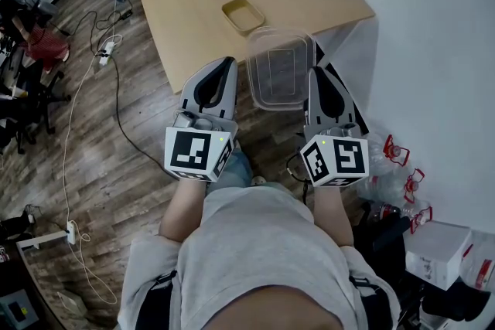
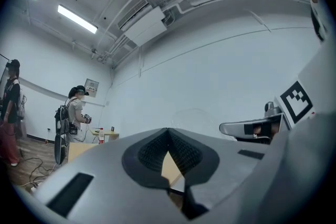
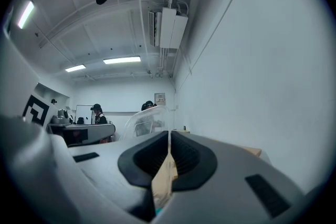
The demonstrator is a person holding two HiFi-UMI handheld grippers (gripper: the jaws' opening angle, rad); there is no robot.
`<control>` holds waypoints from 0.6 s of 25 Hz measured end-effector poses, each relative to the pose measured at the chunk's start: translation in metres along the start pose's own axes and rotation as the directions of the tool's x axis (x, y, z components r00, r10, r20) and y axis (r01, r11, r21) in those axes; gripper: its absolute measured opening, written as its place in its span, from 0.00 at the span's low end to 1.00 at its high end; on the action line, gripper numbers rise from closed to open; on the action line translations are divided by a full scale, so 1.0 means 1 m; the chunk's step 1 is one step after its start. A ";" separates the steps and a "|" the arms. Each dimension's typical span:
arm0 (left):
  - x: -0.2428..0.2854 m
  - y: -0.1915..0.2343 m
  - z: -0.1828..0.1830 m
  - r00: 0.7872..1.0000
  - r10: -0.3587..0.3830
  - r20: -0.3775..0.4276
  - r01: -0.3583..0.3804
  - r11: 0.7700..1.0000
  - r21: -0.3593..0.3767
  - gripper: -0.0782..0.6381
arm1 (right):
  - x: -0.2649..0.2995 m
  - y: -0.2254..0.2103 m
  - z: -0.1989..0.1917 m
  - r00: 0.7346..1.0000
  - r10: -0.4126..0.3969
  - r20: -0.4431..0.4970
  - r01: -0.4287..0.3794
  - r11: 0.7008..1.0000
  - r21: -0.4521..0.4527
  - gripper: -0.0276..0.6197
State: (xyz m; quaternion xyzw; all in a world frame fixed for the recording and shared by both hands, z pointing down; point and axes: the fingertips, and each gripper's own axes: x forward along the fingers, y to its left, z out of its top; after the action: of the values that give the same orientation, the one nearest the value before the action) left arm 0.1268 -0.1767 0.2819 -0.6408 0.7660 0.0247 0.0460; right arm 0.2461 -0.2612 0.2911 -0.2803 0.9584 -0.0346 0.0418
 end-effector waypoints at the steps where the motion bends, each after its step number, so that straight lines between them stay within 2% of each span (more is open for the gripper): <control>1: 0.001 0.000 0.000 1.000 -0.002 -0.001 0.002 1.000 0.000 0.13 | 0.000 0.000 0.000 1.000 -0.001 0.000 0.001 1.000 -0.001 0.08; 15: 0.002 -0.002 -0.001 1.000 -0.013 -0.004 0.013 1.000 0.000 0.13 | 0.000 0.000 0.000 1.000 -0.008 0.003 0.008 1.000 -0.003 0.08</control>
State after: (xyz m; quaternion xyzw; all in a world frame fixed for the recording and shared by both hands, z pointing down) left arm 0.1284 -0.1791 0.2827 -0.6459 0.7618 0.0232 0.0447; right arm 0.2458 -0.2612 0.2908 -0.2841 0.9573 -0.0326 0.0427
